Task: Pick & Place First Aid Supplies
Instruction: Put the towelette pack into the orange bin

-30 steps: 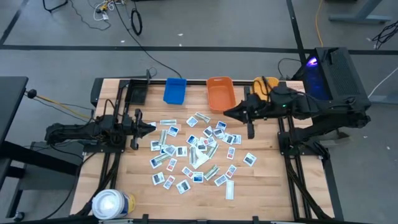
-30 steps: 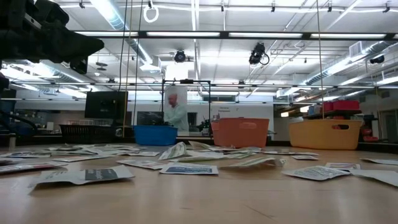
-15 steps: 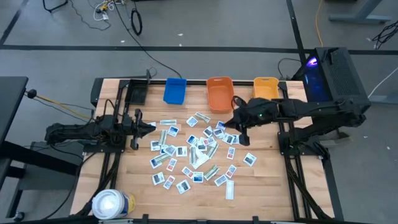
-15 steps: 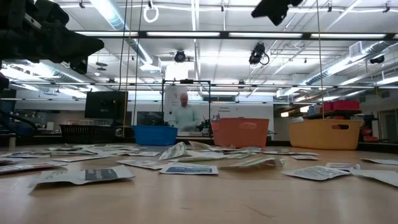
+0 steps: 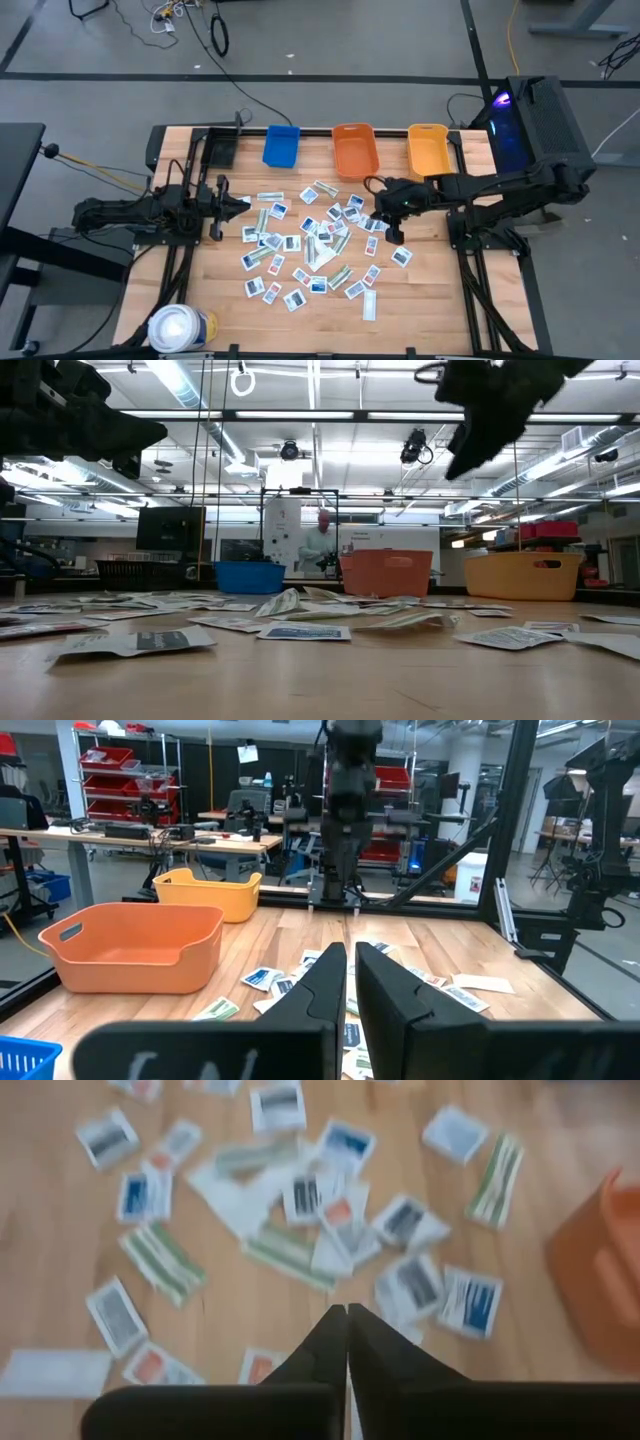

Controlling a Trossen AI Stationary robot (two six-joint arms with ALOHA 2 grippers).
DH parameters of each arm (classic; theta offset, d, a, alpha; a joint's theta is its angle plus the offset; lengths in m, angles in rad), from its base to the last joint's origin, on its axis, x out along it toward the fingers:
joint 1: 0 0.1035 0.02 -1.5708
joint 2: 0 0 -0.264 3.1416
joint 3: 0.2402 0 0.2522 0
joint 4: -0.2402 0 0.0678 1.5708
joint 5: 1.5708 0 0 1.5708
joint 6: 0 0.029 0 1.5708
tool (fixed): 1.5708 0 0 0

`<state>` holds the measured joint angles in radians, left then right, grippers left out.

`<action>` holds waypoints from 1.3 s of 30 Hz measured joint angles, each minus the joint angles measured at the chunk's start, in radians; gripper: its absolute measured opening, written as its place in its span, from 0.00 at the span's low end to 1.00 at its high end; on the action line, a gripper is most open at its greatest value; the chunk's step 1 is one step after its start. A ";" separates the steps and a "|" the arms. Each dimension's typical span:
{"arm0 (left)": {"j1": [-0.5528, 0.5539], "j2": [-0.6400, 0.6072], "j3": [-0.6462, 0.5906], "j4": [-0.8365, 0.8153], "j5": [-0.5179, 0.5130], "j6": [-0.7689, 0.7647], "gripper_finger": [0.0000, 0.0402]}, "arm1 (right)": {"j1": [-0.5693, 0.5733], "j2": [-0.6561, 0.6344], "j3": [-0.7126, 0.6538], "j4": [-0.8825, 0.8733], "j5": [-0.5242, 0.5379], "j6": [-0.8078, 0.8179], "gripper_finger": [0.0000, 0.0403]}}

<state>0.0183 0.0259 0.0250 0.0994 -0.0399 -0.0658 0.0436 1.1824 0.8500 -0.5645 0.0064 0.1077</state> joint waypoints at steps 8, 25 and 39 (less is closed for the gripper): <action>0.000 0.000 0.000 0.000 0.000 0.000 0.08 | 0.017 0.000 -0.126 0.001 -0.030 0.126 0.17; 0.000 0.000 0.000 0.000 0.000 0.000 0.08 | 0.106 0.000 -0.324 0.180 -0.224 -0.250 0.45; 0.000 0.000 0.000 0.000 0.000 0.000 0.08 | 0.135 0.103 -0.336 0.289 -0.314 -0.729 0.47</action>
<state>0.0182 0.0257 0.0250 0.0994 -0.0399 -0.0662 0.1783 1.2850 0.5140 -0.2752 -0.3077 -0.6209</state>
